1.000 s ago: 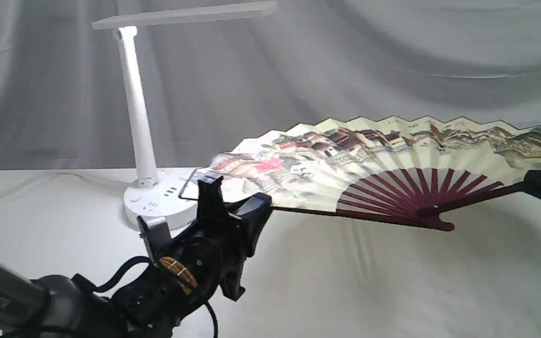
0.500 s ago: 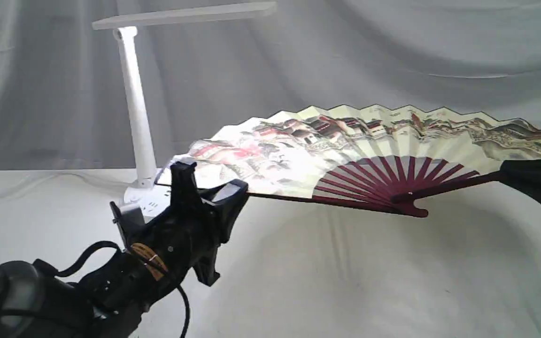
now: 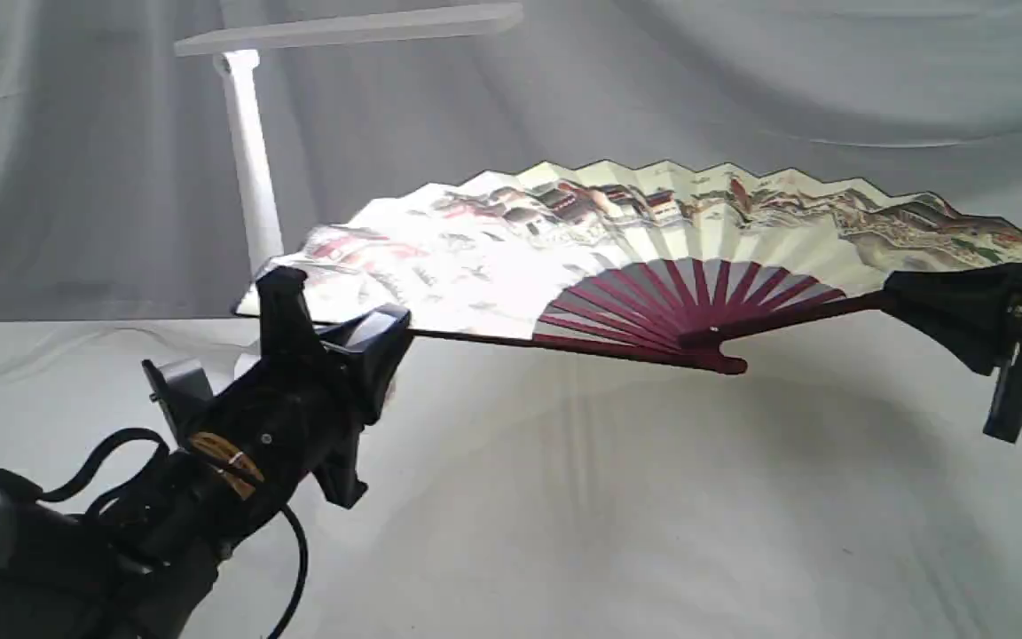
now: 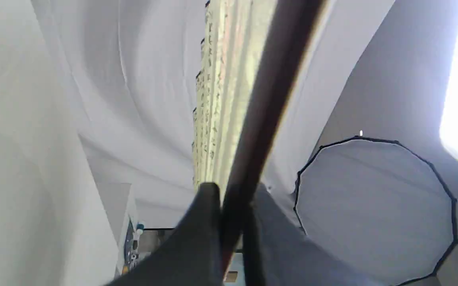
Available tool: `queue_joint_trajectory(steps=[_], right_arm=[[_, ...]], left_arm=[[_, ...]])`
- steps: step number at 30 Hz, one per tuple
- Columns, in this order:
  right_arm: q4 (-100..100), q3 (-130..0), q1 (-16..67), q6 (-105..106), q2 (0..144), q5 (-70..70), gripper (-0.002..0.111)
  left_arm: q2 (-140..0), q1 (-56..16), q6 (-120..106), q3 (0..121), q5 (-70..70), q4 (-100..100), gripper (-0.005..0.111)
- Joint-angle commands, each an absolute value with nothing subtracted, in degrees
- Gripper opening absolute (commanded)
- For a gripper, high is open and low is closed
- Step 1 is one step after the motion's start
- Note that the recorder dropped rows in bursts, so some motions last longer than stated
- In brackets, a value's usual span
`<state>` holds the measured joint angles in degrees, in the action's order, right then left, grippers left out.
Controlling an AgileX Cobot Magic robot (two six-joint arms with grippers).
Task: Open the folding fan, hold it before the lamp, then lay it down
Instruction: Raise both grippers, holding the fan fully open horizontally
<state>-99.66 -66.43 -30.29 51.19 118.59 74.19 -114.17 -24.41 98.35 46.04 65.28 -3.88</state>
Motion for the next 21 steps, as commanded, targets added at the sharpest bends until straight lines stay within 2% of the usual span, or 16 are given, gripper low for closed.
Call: queue_joint_trajectory(steps=[1, 9, 21], right_arm=[[-99.95, -66.78, -28.69, 55.23, 118.18, 69.96, 0.000], [-99.95, -66.78, -23.37, 56.96, 118.18, 69.96, 0.000], [-99.95, -66.78, -20.54, 55.75, 112.67, 68.44, 0.000]], left_arm=[[-110.79, -20.78, 100.57, 45.42, 69.96, 2.64, 0.000], [-107.20, -15.20, 103.48, 41.57, 69.96, 0.41, 0.000], [-101.82, -8.91, 104.14, 39.61, 69.96, -5.05, 0.000]])
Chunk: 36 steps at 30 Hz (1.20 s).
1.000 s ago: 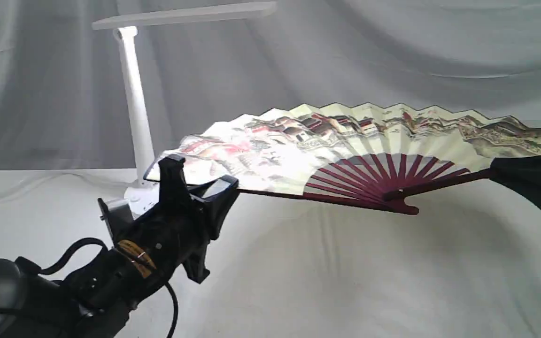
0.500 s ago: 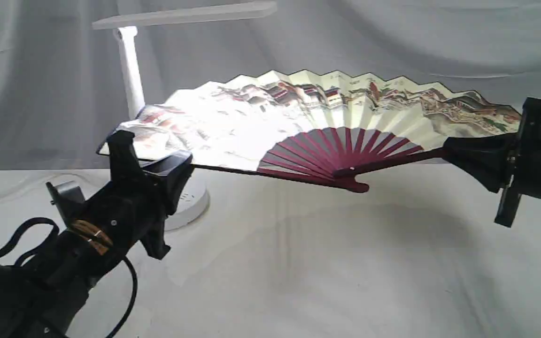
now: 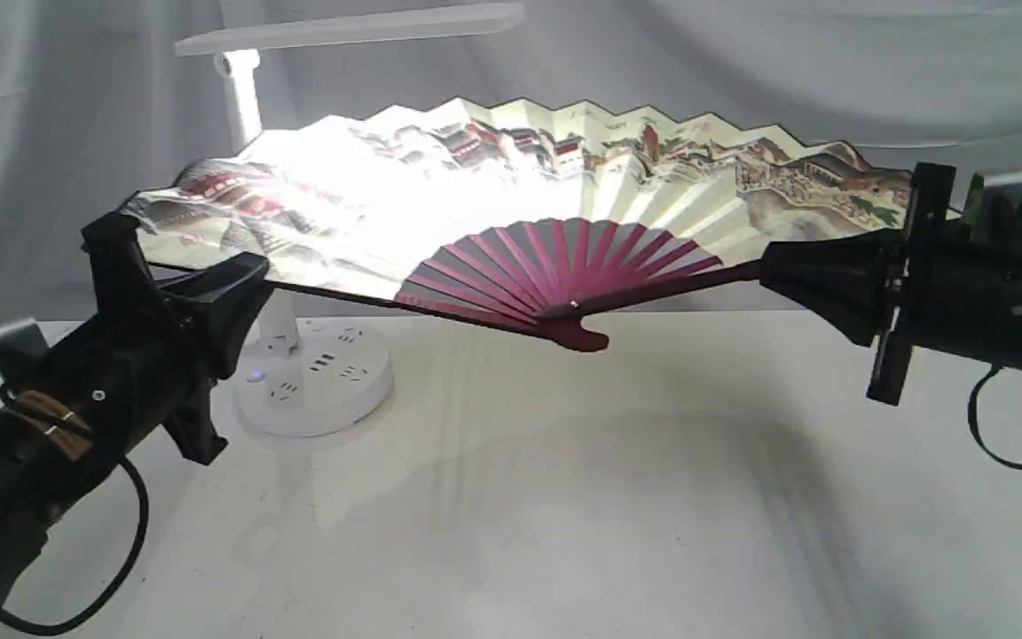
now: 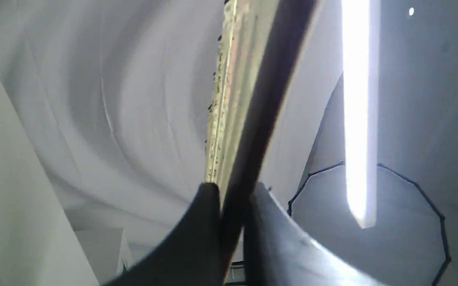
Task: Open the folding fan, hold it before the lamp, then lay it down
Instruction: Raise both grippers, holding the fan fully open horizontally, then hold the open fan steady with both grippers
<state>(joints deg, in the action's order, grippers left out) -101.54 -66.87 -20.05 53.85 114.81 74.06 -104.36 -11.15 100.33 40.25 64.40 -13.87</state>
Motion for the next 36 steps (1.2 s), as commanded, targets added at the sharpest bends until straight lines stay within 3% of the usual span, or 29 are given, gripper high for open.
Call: queue_joint_trajectory(steps=[1, 17, 36], right_arm=[[-99.95, -66.78, -20.51, 55.18, 112.07, 67.81, 0.000], [-99.95, -66.78, -19.85, 49.22, 104.28, 67.19, 0.000], [-99.95, -66.78, -19.85, 47.70, 102.71, 69.96, 0.000]], left_arm=[[-101.50, -8.58, 104.86, 39.28, 69.96, -4.93, 0.000], [-101.07, -7.94, 119.80, 38.64, 69.96, -4.92, 0.000], [-97.97, -7.94, 121.06, 38.64, 69.96, -4.48, 0.000]])
